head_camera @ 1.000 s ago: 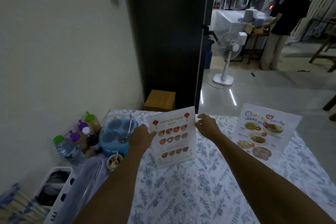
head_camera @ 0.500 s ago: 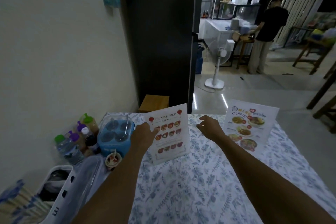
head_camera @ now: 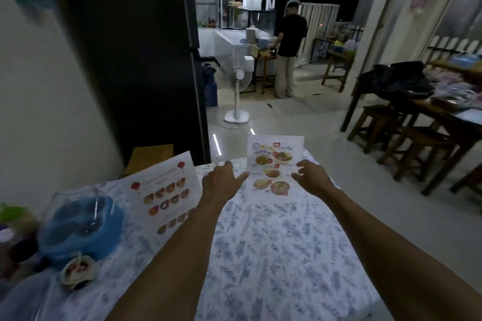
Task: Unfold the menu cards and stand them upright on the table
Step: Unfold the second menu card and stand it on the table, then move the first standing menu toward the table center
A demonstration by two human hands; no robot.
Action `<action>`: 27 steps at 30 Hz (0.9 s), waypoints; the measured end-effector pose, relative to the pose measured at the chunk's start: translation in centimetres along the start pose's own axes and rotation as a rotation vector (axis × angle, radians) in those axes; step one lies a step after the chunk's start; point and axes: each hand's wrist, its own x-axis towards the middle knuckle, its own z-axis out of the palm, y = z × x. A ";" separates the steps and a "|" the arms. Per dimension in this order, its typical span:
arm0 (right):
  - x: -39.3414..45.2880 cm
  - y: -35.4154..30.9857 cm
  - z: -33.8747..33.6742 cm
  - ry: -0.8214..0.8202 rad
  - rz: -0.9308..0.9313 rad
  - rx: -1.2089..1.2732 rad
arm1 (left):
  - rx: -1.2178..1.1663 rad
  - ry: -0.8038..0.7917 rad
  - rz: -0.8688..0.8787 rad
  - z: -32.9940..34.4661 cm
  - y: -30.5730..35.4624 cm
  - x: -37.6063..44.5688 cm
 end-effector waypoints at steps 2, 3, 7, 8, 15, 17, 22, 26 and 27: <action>-0.2 1.4 -0.7 0.006 0.040 0.006 | 0.019 -0.021 0.024 0.9 1.1 0.1; -0.2 1.9 -0.8 0.002 0.055 0.011 | 0.032 -0.031 0.029 1.4 1.3 0.3; -0.1 2.8 -0.3 -0.005 0.074 0.028 | 0.057 -0.045 0.043 2.0 1.7 1.4; 0.0 3.0 -0.1 -0.007 0.080 0.040 | 0.059 -0.048 0.043 2.0 1.7 1.8; 3.3 7.0 2.4 -0.053 0.166 0.101 | 0.066 -0.091 0.020 6.0 1.9 5.7; 5.1 8.8 3.8 -0.092 0.200 0.108 | 0.087 -0.124 0.002 8.0 1.5 6.9; 10.1 12.5 8.0 -0.193 0.267 0.114 | 0.107 -0.204 -0.112 13.1 0.7 10.6; 13.4 14.5 11.0 -0.280 0.277 0.145 | 0.055 -0.247 -0.214 16.3 0.7 13.7; 13.7 14.8 11.5 -0.300 0.271 0.160 | 0.042 -0.251 -0.220 16.7 0.8 14.0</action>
